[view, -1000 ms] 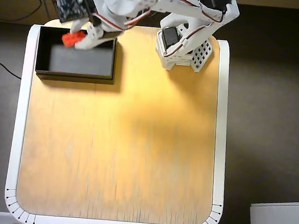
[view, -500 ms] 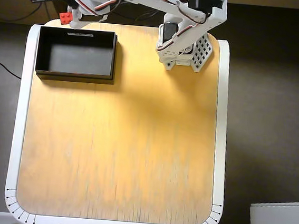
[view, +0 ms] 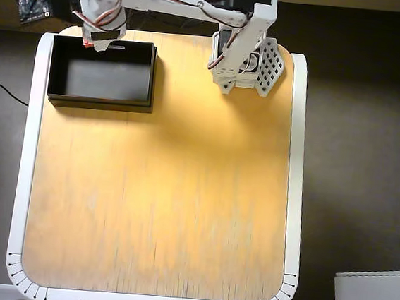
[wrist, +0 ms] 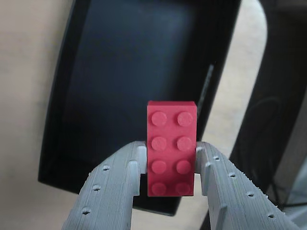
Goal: Grasp a lego block and put it in the bin.
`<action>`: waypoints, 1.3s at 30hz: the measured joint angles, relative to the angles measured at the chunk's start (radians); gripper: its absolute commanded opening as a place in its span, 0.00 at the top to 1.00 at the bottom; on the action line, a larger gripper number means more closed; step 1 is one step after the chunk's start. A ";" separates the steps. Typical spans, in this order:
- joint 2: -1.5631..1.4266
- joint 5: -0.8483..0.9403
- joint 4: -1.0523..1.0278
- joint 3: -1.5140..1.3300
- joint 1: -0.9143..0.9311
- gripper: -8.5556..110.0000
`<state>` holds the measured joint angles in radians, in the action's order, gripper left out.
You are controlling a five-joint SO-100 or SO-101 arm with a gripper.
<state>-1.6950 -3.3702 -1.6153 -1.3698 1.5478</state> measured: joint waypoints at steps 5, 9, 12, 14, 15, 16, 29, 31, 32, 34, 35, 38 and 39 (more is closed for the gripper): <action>0.077 0.023 0.057 0.000 0.000 0.92; 0.120 0.052 0.117 0.000 -0.005 0.92; 0.150 0.072 0.163 0.000 -0.014 0.92; 0.156 0.083 0.202 -0.002 -0.023 0.92; 0.156 0.084 0.229 -0.011 -0.026 0.92; 0.156 0.084 0.252 -0.023 -0.029 0.92; 0.156 0.063 0.371 -0.170 -0.044 0.92; 0.156 0.069 0.388 -0.196 -0.048 0.92; 0.156 0.069 0.403 -0.219 -0.048 0.92; 0.156 0.069 0.440 -0.281 -0.048 0.93; 0.156 0.069 0.451 -0.305 -0.048 0.93; 0.149 0.069 0.471 -0.371 -0.048 0.93; 0.138 0.069 0.480 -0.396 -0.048 0.93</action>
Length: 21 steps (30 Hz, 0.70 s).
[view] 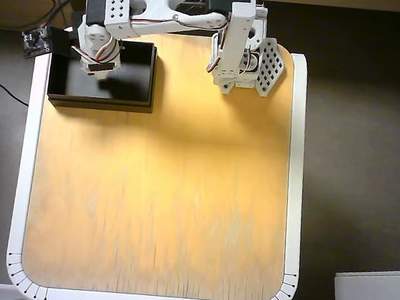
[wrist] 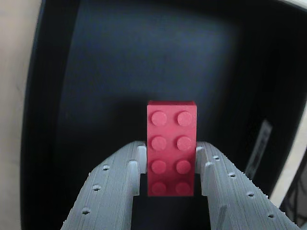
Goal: Grasp a lego block and put it in the bin.
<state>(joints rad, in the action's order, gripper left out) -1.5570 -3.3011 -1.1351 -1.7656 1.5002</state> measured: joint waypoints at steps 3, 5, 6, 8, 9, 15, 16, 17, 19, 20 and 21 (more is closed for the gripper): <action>-0.051 -0.015 0.017 -0.072 0.000 0.92; -0.084 -0.020 0.021 -0.110 0.000 0.89; -0.098 -0.021 0.021 -0.121 0.000 0.88; -0.121 -0.021 0.021 -0.126 0.000 0.84; -0.127 -0.021 0.021 -0.126 0.000 0.80; -0.140 -0.061 0.023 -0.126 0.000 0.66; -0.140 -0.066 0.023 -0.126 0.000 0.66; -0.144 -0.071 0.023 -0.126 0.000 0.66; -0.155 -0.077 0.023 -0.126 0.000 0.66; -0.163 -0.078 0.023 -0.126 0.000 0.66; -0.167 -0.081 0.023 -0.126 0.000 0.67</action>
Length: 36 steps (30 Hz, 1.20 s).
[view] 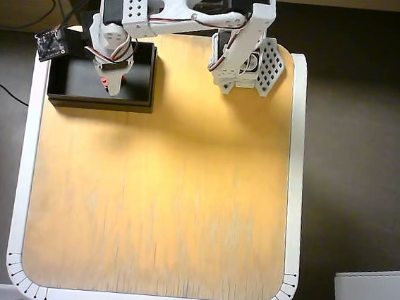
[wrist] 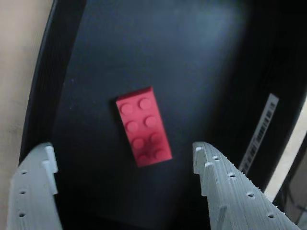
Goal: Grasp a lego block and put it in the bin.
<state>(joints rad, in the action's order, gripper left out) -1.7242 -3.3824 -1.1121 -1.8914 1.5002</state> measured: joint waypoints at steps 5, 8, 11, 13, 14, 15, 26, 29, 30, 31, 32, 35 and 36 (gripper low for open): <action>-0.037 -0.031 -0.002 0.000 0.000 0.67; -0.077 -0.044 -0.011 0.000 0.000 0.69; -0.129 -0.048 -0.028 0.000 0.000 0.71; -0.167 -0.048 -0.043 0.000 0.000 0.73; -0.186 -0.048 -0.051 -0.002 0.000 0.75; -0.204 -0.048 -0.057 -0.002 0.000 0.77; -0.285 -0.069 -0.075 -0.002 -0.051 0.92; -0.285 -0.069 -0.075 0.008 -0.121 0.92; -0.285 -0.069 -0.075 0.011 -0.152 0.92; -0.285 -0.067 -0.075 0.015 -0.186 0.92; -0.285 -0.063 -0.075 0.018 -0.221 0.92; -0.285 -0.041 -0.058 0.026 -0.336 0.92; -0.285 -0.034 -0.051 0.029 -0.377 0.92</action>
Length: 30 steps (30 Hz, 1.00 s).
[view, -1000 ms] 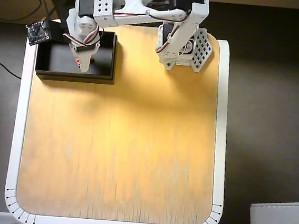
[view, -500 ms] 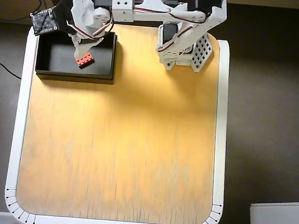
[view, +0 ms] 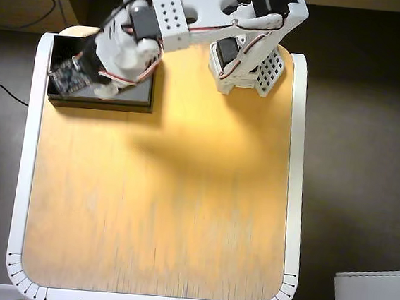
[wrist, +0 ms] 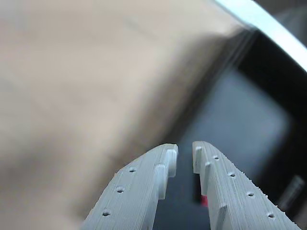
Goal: Grasp a lego block and put it in the bin.
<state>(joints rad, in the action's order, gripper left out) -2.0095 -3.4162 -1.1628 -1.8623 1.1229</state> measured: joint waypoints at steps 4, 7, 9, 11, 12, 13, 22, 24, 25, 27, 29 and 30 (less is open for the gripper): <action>0.000 0.020 0.040 0.000 -0.150 0.92; 0.000 0.020 0.061 0.000 -0.244 0.92; 0.000 0.020 0.071 0.000 -0.304 0.92; 0.000 0.020 0.077 0.000 -0.362 0.92; 0.000 0.020 0.078 0.000 -0.393 0.92; 0.000 0.020 0.078 0.000 -0.422 0.92; 0.000 0.025 0.097 0.000 -0.670 0.92; -0.003 0.025 0.097 0.000 -0.715 0.92; -0.008 0.025 0.097 0.000 -0.738 0.92; -0.017 0.037 0.097 0.000 -0.778 0.92; -0.031 0.049 0.097 0.000 -0.818 0.92; -0.041 0.055 0.097 0.000 -0.839 0.92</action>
<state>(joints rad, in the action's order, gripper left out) -2.0509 -3.3610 -1.0661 -1.8623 0.2838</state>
